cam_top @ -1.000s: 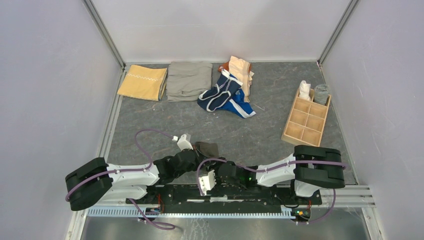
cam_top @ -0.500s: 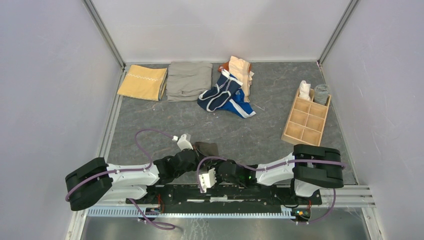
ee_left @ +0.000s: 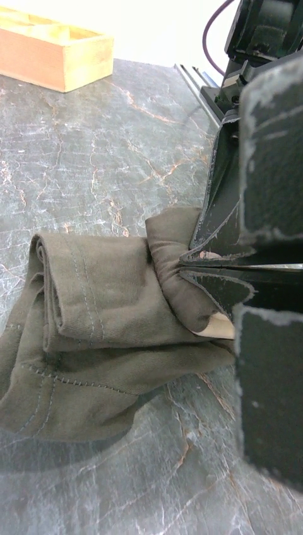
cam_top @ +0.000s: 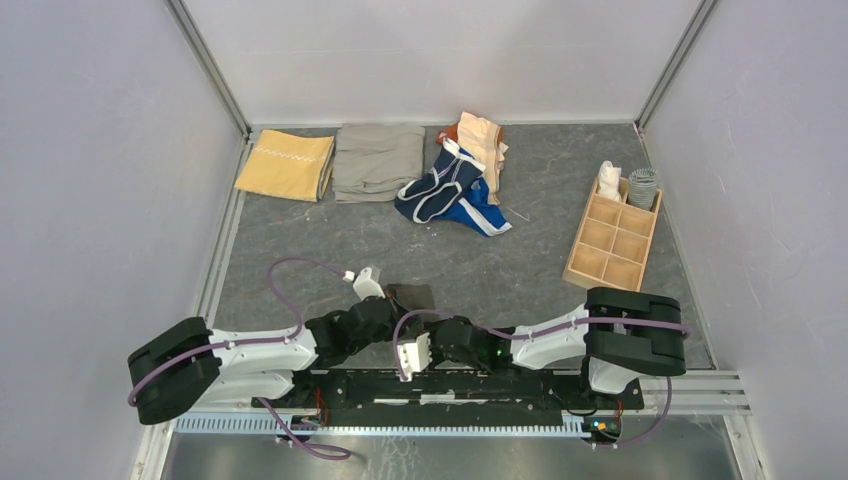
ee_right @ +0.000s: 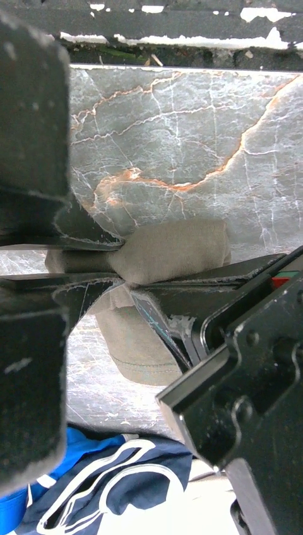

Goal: Roll the underwear
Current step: Roll the underwear to the center of the board.

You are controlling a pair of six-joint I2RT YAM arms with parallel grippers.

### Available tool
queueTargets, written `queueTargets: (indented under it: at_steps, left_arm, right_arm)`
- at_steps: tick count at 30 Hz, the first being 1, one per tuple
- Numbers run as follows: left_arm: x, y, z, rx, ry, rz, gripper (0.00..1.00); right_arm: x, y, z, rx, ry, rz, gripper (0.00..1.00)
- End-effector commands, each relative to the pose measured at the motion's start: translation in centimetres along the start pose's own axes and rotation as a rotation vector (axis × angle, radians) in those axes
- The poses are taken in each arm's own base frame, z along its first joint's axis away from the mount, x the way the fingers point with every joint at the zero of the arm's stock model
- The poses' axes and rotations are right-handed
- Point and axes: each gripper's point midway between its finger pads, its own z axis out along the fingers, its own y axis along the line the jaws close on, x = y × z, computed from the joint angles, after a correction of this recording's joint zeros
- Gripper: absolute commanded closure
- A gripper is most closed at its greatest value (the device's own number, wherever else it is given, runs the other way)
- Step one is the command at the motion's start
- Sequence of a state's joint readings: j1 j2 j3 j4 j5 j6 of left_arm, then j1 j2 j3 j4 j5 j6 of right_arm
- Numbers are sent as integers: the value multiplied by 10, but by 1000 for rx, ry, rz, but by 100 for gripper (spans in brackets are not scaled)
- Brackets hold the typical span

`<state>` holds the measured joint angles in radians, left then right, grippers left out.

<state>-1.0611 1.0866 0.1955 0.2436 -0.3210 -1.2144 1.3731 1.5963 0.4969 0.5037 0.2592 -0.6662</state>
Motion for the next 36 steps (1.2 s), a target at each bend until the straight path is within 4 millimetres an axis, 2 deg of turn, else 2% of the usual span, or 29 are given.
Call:
queueTargets:
  at_steps: [1, 6, 9, 12, 15, 19, 24, 31, 36]
  left_arm:
    - [5, 74, -16, -269, 51, 197, 98]
    - [-32, 35, -28, -207, -51, 191, 98]
    - [-50, 25, -40, -205, -108, 186, 98]
    - [-57, 23, -47, -201, -131, 181, 98]
    - [-57, 28, -50, -207, -133, 182, 98]
    - [-54, 31, -50, -212, -121, 188, 98]
    - [-53, 33, -52, -208, -123, 185, 98]
    - [-47, 30, -53, -163, -93, 199, 98]
    - [-29, 25, -45, -105, -18, 219, 98]
  right_arm:
    - [33, 21, -5, -85, 130, 48, 100]
    - [38, 34, -18, -145, 164, 140, 100]
    - [33, 43, -29, -195, 153, 215, 100]
    - [31, 54, -40, -267, 172, 276, 100]
    - [28, 74, -51, -403, 227, 322, 100]
    - [7, 95, -66, -592, 215, 392, 100]
    - [-11, 106, -77, -768, 187, 470, 100]
    - [-28, 94, -74, -935, 127, 719, 100]
    - [-23, 84, -68, -952, 126, 863, 100]
